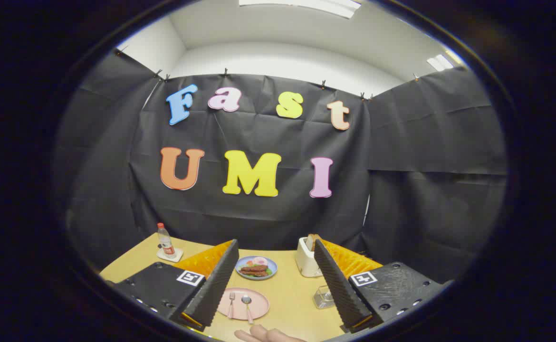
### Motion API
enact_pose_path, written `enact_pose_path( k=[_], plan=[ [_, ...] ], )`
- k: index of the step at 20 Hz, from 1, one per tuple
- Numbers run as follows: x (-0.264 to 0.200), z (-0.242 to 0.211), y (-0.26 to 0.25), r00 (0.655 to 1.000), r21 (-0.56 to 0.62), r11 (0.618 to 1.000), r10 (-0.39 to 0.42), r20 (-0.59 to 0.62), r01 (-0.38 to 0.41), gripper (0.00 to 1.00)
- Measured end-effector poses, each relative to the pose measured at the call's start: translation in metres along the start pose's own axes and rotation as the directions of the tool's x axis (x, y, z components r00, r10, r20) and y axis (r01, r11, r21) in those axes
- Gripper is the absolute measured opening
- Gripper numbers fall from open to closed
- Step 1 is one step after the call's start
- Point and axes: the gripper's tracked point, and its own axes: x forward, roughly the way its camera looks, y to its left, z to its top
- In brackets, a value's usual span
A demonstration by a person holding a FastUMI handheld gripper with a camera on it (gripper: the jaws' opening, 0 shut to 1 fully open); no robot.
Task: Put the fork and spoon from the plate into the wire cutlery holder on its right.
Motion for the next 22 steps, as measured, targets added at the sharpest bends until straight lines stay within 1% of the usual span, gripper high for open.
enact_pose_path(
  k=[3,9,13,15,17,19,22],
  plan=[
    [0.014,-0.013,-0.006,1.0,-0.027,1.0,0.012,-0.016,-0.012,0.95],
    [0.034,-0.022,-0.008,0.998,-0.048,0.997,0.055,-0.02,-0.056,0.96],
    [0.043,-0.036,-0.003,0.995,-0.037,0.995,0.087,-0.043,-0.089,0.96],
    [0.052,-0.056,0.001,0.992,-0.054,0.993,0.096,-0.08,-0.101,0.96],
    [0.062,-0.087,0.012,0.982,-0.052,0.99,0.123,-0.146,-0.131,0.96],
    [0.072,-0.121,0.024,0.965,-0.049,0.986,0.147,-0.216,-0.161,0.96],
    [0.09,-0.18,0.043,0.927,-0.041,0.977,0.184,-0.328,-0.208,0.96]
  ],
)
